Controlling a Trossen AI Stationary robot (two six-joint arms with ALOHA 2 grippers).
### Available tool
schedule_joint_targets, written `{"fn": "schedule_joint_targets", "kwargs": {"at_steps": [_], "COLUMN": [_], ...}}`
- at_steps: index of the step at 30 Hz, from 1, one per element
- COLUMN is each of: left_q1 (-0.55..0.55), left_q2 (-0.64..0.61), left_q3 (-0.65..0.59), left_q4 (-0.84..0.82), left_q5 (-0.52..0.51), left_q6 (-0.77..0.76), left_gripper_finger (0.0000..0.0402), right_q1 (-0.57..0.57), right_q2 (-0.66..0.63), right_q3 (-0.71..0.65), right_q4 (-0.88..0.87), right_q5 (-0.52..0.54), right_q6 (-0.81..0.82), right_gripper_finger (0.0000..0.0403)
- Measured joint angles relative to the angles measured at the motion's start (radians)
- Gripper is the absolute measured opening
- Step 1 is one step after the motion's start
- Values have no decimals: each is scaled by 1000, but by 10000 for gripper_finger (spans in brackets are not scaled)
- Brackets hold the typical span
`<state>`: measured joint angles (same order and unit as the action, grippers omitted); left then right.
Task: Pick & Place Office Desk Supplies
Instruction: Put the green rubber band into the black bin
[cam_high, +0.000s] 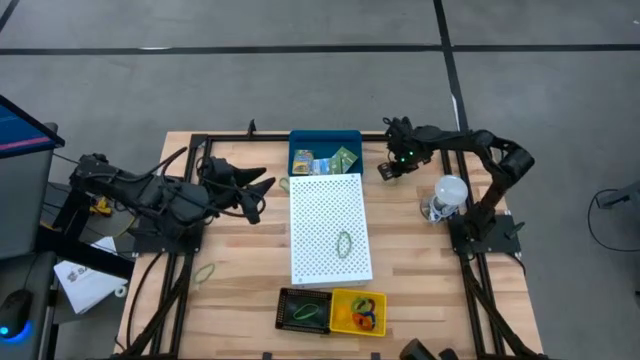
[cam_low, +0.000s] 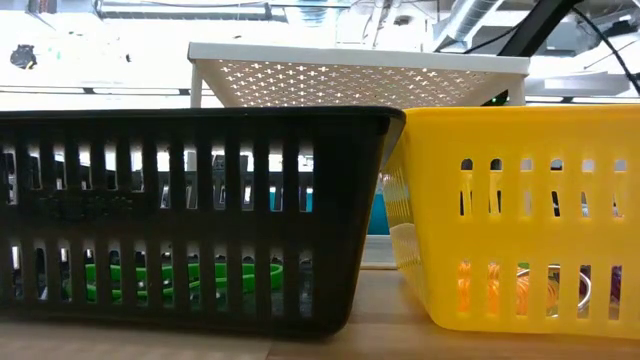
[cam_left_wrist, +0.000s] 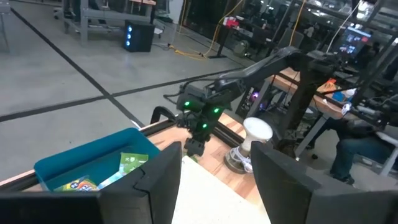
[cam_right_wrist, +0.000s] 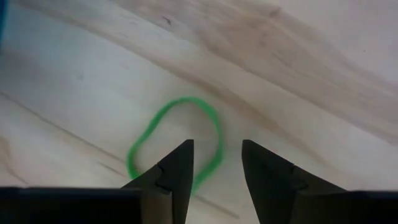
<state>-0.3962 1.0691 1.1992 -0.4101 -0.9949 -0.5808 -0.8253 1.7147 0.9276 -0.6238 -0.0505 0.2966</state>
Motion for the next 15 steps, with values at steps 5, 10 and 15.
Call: {"fn": "schedule_joint_targets", "kwargs": {"at_steps": [5, 10, 15], "left_q1": [0, 0, -1], "left_q2": [0, 0, 0], "left_q3": [0, 0, 0], "left_q4": [18, 27, 27], "left_q5": [1, 8, 25], "left_q6": [0, 0, 0], "left_gripper_finger": [186, 186, 186], "right_q1": [20, 34, 37], "right_q2": [33, 43, 44], "right_q3": [4, 4, 3], "right_q4": [11, 10, 12], "right_q5": [15, 49, 49], "right_q6": [18, 18, 18], "right_gripper_finger": [132, 115, 72]}}
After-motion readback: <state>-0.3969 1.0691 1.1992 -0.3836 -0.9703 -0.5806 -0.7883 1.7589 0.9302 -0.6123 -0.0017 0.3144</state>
